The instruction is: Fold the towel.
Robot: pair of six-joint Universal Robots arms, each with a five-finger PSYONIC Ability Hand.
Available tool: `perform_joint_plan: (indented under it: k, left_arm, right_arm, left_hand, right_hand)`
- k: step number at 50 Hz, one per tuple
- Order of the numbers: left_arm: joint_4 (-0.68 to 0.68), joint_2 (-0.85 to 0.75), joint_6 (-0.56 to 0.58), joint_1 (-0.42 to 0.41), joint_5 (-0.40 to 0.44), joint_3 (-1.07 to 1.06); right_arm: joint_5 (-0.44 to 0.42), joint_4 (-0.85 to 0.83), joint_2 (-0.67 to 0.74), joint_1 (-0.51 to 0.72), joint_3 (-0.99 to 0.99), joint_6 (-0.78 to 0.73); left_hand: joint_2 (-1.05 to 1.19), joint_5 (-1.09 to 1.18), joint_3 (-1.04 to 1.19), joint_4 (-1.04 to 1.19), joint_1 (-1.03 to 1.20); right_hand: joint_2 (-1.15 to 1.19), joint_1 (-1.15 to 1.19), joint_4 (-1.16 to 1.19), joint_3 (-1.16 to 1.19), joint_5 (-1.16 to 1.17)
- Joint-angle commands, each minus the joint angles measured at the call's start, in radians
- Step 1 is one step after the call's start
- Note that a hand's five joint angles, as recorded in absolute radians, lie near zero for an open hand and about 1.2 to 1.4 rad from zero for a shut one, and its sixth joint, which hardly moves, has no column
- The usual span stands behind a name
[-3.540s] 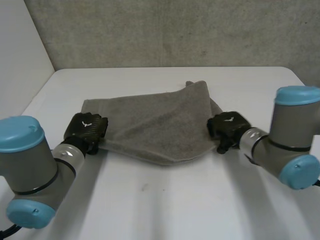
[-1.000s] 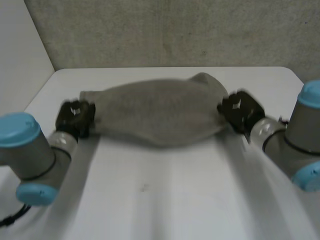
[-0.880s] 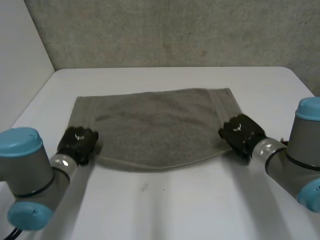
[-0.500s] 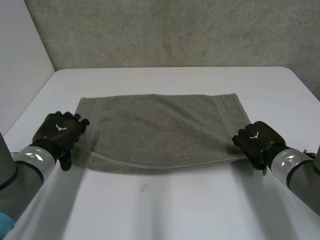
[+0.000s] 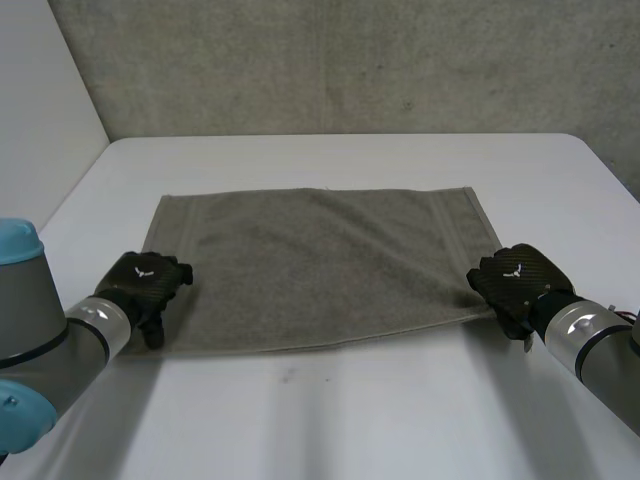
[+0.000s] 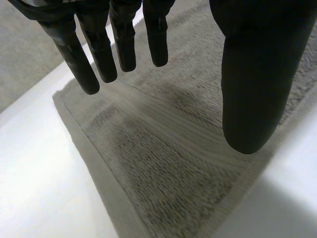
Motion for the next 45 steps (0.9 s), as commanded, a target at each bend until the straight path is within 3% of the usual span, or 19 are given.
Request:
perform_joint_plan:
  k: [1,12,20,30,36,40,45]
  left_arm:
    - [-0.009,0.017,-0.003,-0.005,0.000,-0.044]
    - [-0.032,0.098,-0.061,-0.008,0.008,-0.104]
    - [-0.013,0.049,-0.061,0.001,0.006,-0.112]
    - [0.050,0.001,-0.061,0.006,0.006,-0.109]
    - [0.082,-0.003,-0.061,0.007,0.006,-0.107]
    - [0.109,0.006,-0.060,0.012,0.003,-0.112]
    - [0.120,0.034,-0.060,0.004,0.005,-0.119]
  right_arm:
    - [0.001,-0.002,0.002,-0.002,0.001,0.003]
    - [0.002,0.003,0.006,-0.007,0.004,0.008]
    - [0.007,0.012,0.011,-0.008,-0.005,0.063]
    - [0.008,0.013,0.012,-0.011,-0.013,0.094]
    - [0.010,0.013,0.016,-0.014,-0.015,0.094]
    - [0.010,0.016,0.014,-0.016,-0.015,0.095]
    - [0.013,0.019,0.008,-0.013,-0.018,0.094]
  left_hand:
    - [0.064,0.063,0.064,0.063,0.065]
    - [0.058,0.057,0.058,0.057,0.059]
    - [0.073,0.071,0.072,0.072,0.074]
    - [0.261,0.259,0.260,0.260,0.261]
    - [0.519,0.518,0.519,0.518,0.520]
    - [0.987,0.986,0.987,0.986,0.988]
    - [1.000,0.999,1.000,0.999,1.001]
  right_hand:
    - [0.216,0.421,0.202,0.208,0.245]
    - [0.216,0.421,0.202,0.208,0.245]
    - [0.216,0.421,0.202,0.208,0.245]
    - [0.216,0.421,0.202,0.208,0.245]
    - [0.216,0.421,0.202,0.208,0.245]
    - [0.216,0.421,0.202,0.208,0.245]
    - [0.216,0.421,0.202,0.208,0.245]
